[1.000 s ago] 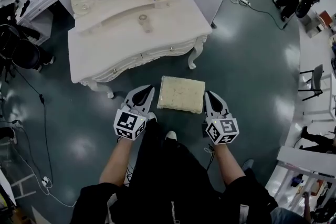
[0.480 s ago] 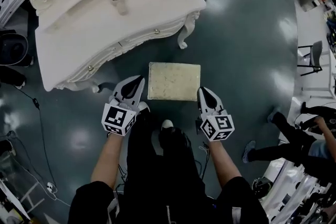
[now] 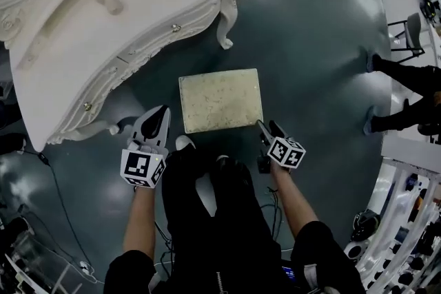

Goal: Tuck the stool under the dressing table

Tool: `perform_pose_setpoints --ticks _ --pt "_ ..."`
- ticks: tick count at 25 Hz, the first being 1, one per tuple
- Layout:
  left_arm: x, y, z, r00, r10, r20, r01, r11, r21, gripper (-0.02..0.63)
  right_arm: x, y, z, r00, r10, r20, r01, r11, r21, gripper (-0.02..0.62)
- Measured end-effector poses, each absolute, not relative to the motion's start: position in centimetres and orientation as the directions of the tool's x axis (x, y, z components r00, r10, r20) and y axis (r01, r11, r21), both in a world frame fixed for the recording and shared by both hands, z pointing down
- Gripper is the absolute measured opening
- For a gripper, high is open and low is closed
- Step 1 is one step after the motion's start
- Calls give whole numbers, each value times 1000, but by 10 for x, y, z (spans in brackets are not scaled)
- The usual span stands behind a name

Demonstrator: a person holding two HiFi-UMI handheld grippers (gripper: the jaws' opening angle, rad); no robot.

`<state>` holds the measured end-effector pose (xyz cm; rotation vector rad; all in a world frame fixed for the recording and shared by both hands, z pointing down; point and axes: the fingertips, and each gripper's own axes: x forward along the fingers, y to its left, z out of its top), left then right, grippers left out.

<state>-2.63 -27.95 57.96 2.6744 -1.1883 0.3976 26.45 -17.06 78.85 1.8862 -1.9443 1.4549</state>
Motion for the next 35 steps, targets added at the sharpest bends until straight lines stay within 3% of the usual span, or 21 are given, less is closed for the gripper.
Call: perform_pose_setpoints --ticks 4,12,15,18,29,35 --pt "-31 -284 606 631 -707 318 -757 -652 53 21 285 -162 861 -242 -694 678 -743 -317 -590 324" --pt "-56 -291 648 588 -739 329 -791 -610 43 21 291 -173 960 -315 -618 720 -671 -391 -629 439" --pt "-65 -293 660 568 -752 333 -807 -589 47 21 284 -174 969 -379 -622 685 -613 -385 -690 439" --pt "-74 -294 668 552 -762 338 -820 -570 51 21 279 -172 969 -447 -627 638 -520 -398 -756 389" --pt "-93 -308 670 521 -793 316 -844 -535 50 21 268 -183 968 -486 -587 648 -496 -426 -757 385" --pt "-108 -311 672 504 -809 303 -856 -516 47 21 220 -210 969 -525 -584 619 -452 -425 -784 374"
